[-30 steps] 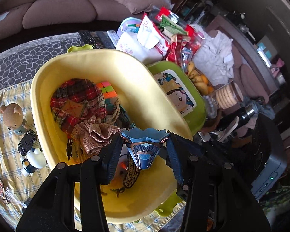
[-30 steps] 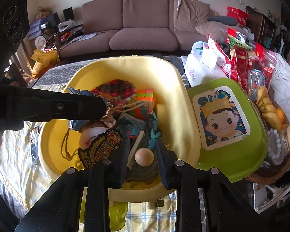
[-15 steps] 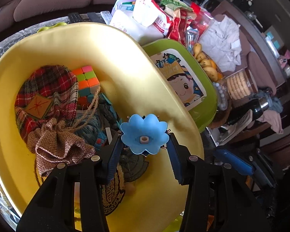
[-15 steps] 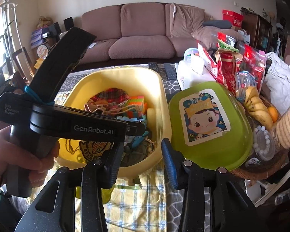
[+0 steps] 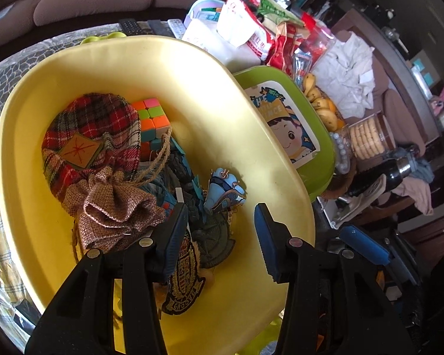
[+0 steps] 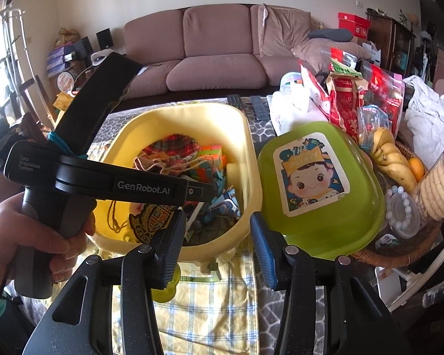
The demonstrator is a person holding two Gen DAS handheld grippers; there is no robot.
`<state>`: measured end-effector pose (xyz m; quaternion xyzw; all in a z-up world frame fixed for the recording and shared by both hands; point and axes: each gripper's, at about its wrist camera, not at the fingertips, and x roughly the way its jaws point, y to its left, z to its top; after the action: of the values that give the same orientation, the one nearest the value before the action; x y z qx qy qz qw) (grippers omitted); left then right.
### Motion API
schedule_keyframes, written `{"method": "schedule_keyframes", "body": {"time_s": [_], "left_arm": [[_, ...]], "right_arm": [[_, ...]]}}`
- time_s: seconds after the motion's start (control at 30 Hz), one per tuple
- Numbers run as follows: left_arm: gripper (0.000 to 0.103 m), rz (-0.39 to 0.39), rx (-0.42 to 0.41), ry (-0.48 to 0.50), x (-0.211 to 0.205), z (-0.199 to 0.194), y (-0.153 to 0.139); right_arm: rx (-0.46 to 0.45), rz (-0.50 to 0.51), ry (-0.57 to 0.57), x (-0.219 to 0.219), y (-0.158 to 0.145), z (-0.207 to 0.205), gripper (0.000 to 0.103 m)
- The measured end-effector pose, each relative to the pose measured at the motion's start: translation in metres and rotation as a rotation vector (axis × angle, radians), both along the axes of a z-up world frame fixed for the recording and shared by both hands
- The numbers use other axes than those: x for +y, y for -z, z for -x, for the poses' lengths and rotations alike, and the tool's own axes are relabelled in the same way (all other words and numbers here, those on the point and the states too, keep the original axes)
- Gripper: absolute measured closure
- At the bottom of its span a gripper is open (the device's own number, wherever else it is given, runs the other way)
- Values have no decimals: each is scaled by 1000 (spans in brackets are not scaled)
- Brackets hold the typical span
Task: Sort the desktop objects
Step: 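Open both grippers to drop the cup and ball into the yellow tub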
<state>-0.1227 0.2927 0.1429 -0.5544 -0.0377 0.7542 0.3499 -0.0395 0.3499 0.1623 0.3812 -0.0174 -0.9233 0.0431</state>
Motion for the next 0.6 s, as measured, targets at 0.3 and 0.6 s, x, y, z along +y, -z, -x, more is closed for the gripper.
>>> {"method": "schedule_keyframes", "body": {"time_s": [0.3, 0.6], "left_arm": [[30, 18, 57, -38, -44, -11, -31], [10, 41, 124, -64, -89, -37, -53]], "right_arm": [[14, -2, 31, -13, -6, 1, 29], [-21, -31, 33, -36, -5, -3, 10]]}}
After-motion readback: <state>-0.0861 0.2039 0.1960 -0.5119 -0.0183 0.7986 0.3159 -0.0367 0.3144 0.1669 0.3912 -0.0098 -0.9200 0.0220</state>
